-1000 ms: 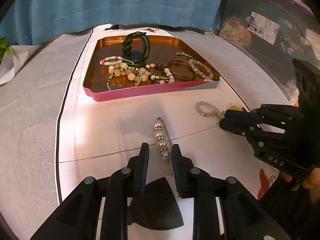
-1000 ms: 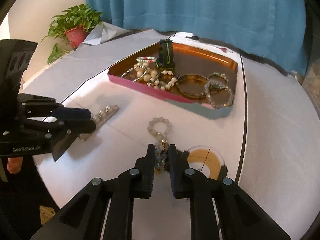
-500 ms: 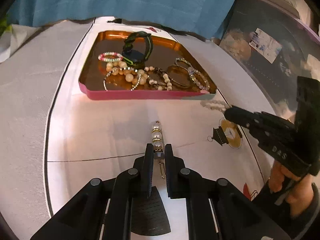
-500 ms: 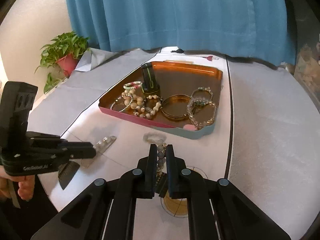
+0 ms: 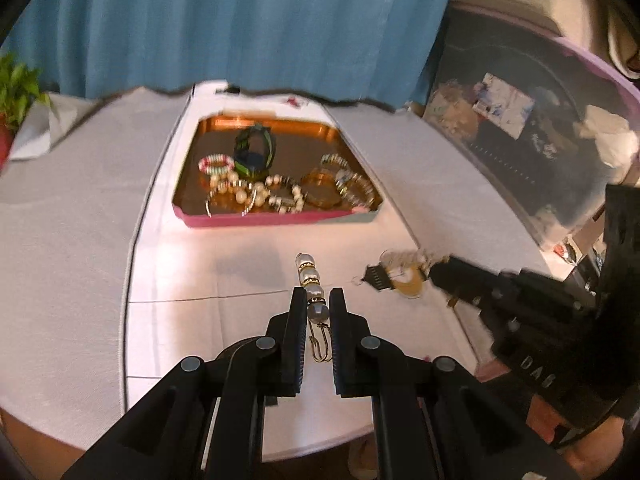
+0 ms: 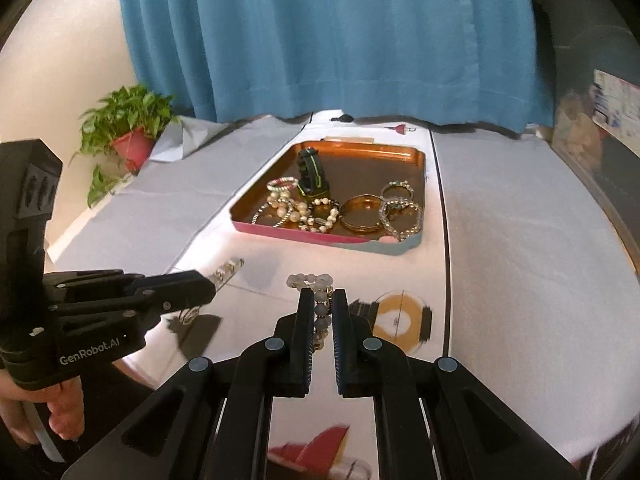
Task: Organize jewelry
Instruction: 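Lift and carry the pearl pin with the left tool while the right carries the clear-bead bracelet to the tray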
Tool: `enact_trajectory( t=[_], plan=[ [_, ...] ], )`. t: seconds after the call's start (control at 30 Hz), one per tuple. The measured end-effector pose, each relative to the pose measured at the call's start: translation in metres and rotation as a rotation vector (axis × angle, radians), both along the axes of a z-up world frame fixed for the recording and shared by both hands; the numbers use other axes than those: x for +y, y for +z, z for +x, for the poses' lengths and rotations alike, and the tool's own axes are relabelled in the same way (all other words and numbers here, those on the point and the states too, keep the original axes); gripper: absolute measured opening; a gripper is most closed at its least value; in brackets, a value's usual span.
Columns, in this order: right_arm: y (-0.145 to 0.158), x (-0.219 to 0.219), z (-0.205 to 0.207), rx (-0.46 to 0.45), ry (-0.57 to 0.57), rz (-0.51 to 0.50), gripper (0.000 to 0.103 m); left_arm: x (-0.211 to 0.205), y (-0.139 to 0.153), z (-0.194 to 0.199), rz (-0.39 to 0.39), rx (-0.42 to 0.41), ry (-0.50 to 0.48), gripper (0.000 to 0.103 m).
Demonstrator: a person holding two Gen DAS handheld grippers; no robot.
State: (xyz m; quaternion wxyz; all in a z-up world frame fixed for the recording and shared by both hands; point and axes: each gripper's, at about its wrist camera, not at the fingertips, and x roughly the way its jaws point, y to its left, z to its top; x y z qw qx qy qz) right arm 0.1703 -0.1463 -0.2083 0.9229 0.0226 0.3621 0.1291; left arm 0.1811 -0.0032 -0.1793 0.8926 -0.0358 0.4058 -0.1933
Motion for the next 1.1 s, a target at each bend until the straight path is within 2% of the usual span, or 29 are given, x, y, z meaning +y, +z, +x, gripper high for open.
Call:
enact_trajectory(
  t=[0.27, 0.43, 0.63, 0.9, 1.1],
  plan=[
    [0.042, 0.015, -0.045, -0.078, -0.046, -0.001, 0.009, 0.011, 0.056, -0.036, -0.034, -0.115, 0.019, 0.009],
    [0.086, 0.025, -0.062, -0.160, -0.028, 0.017, 0.009, 0.013, 0.097, -0.056, -0.042, -0.217, 0.011, 0.009],
    [0.131, 0.035, -0.079, -0.263, -0.006, 0.029, 0.009, 0.006, 0.133, -0.075, -0.019, -0.329, -0.019, 0.009],
    [0.157, 0.042, -0.079, -0.310, 0.005, 0.040, 0.009, 0.006, 0.154, -0.075, -0.030, -0.393, -0.037, 0.009],
    [0.150, 0.034, -0.056, -0.285, -0.003, 0.073, 0.009, 0.010, 0.143, -0.051, -0.037, -0.371, -0.027, 0.009]
  ],
)
